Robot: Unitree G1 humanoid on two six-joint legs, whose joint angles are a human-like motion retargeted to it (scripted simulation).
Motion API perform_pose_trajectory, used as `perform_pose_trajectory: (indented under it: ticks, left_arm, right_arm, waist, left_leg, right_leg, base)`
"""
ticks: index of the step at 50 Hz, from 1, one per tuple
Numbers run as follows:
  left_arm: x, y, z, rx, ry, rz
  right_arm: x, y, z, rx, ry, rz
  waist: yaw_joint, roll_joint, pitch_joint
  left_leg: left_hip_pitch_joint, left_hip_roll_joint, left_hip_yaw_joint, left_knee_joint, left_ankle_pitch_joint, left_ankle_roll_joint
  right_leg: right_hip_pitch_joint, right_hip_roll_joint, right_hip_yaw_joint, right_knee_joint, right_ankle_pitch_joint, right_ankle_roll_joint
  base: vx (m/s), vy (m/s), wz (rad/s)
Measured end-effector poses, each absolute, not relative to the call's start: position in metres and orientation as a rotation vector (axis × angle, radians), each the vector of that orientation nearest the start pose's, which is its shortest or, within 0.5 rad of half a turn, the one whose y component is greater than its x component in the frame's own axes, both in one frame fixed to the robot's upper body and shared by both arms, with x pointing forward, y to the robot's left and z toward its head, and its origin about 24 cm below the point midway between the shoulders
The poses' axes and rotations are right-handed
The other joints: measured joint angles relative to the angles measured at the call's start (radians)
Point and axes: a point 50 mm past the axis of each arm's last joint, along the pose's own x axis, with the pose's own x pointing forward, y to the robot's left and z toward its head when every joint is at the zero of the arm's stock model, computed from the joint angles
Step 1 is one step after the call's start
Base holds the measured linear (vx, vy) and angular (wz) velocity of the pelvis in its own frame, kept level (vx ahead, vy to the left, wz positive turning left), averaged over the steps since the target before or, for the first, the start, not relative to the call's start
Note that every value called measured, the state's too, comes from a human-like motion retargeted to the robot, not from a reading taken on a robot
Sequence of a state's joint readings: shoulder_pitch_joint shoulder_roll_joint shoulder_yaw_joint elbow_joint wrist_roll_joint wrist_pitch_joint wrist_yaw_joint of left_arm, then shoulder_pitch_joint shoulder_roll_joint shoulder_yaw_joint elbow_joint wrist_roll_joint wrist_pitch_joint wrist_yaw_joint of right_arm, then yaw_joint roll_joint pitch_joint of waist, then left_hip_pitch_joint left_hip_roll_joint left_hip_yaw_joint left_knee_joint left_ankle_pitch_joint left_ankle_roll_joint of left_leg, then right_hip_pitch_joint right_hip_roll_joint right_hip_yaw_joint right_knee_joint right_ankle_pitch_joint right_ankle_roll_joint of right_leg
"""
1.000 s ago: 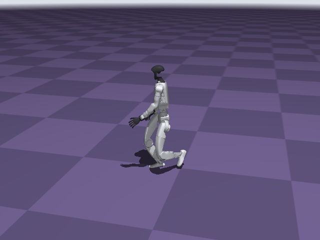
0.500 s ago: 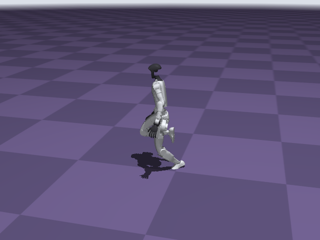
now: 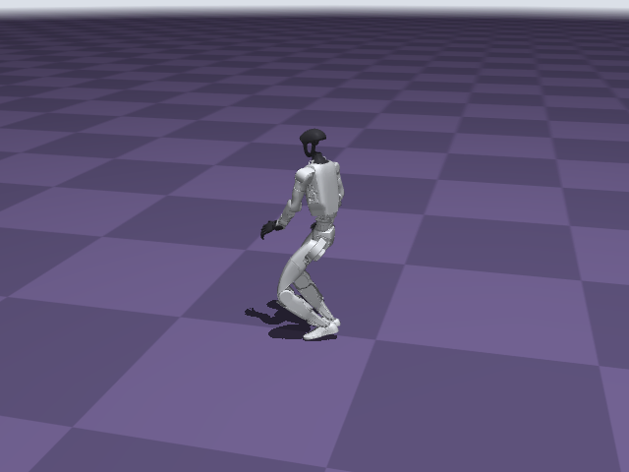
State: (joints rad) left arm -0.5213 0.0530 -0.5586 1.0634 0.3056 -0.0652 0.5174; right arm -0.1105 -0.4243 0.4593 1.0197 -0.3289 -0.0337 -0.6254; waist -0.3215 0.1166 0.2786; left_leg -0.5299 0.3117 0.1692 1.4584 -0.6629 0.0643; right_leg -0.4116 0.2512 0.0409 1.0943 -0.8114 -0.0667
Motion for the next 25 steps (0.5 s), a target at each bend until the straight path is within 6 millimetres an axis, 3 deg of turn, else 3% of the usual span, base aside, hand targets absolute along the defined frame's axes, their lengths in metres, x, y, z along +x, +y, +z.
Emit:
perform_pose_trajectory:
  ticks: [5, 7, 10, 14, 17, 20, 25]
  left_arm:
    - [0.285, 0.123, -0.053, 0.794, 0.259, -0.004]
    - [0.279, 0.141, -0.057, 0.778, 0.288, 0.069]
    - [0.267, 0.168, -0.064, 0.757, 0.335, 0.198]
    - [0.25, 0.203, -0.072, 0.736, 0.414, 0.359]
    - [0.236, 0.221, -0.079, 0.723, 0.475, 0.428]
    - [0.223, 0.228, -0.087, 0.713, 0.526, 0.446]
    - [0.205, 0.22, -0.101, 0.684, 0.587, 0.417]
  right_arm:
    - [0.181, -0.254, -0.101, -1.096, 0.552, -0.155]
    - [0.186, -0.246, -0.1, -1.075, 0.525, -0.142]
    - [0.193, -0.233, -0.097, -1.058, 0.473, -0.112]
    - [0.206, -0.209, -0.093, -1.045, 0.399, -0.039]
    - [0.214, -0.192, -0.091, -1.048, 0.353, 0.031]
    - [0.218, -0.183, -0.09, -1.052, 0.326, 0.086]
    - [0.222, -0.187, -0.085, -1.079, 0.3, 0.091]
  waist:
    - [0.078, -0.065, -0.03]
    - [0.11, -0.076, -0.041]
    - [0.145, -0.091, -0.045]
    - [0.163, -0.128, -0.027]
    - [0.17, -0.145, -0.025]
    - [0.178, -0.153, -0.031]
    - [0.191, -0.145, -0.037]
  left_leg:
    - [-0.016, -0.258, -0.123, -0.47, 0.14, -0.094]
    - [-0.005, -0.315, -0.148, -0.533, 0.174, -0.093]
    - [0.019, -0.344, -0.103, -0.539, 0.132, -0.047]
    - [0.084, -0.371, 0.005, -0.573, 0.086, 0.001]
    - [0.123, -0.38, 0.063, -0.634, 0.085, 0.017]
    - [0.15, -0.382, 0.108, -0.688, 0.087, 0.024]
    - [0.177, -0.37, 0.163, -0.727, 0.065, 0.043]
  right_leg:
    - [0.096, -0.115, 0.145, -0.069, -0.017, 0.048]
    - [0.098, -0.146, 0.186, -0.057, -0.035, 0.056]
    - [0.078, -0.222, 0.175, 0.008, -0.055, 0.064]
    - [0.029, -0.401, 0.064, 0.115, 0.001, 0.07]
    - [-0.009, -0.446, -0.003, 0.105, 0.018, 0.081]
    - [-0.023, -0.443, -0.063, 0.023, 0.015, 0.096]
    - [-0.005, -0.434, -0.111, -0.078, 0.012, 0.09]
  base:
    - [0.4, 0.26, -1.19]
    - [0.33, 0.33, -1.37]
    - [0.29, 0.35, -1.37]
    - [0.22, 0.33, -1.19]
    - [0.16, 0.29, -0.98]
    - [0.13, 0.25, -0.85]
    - [0.09, 0.2, -0.67]
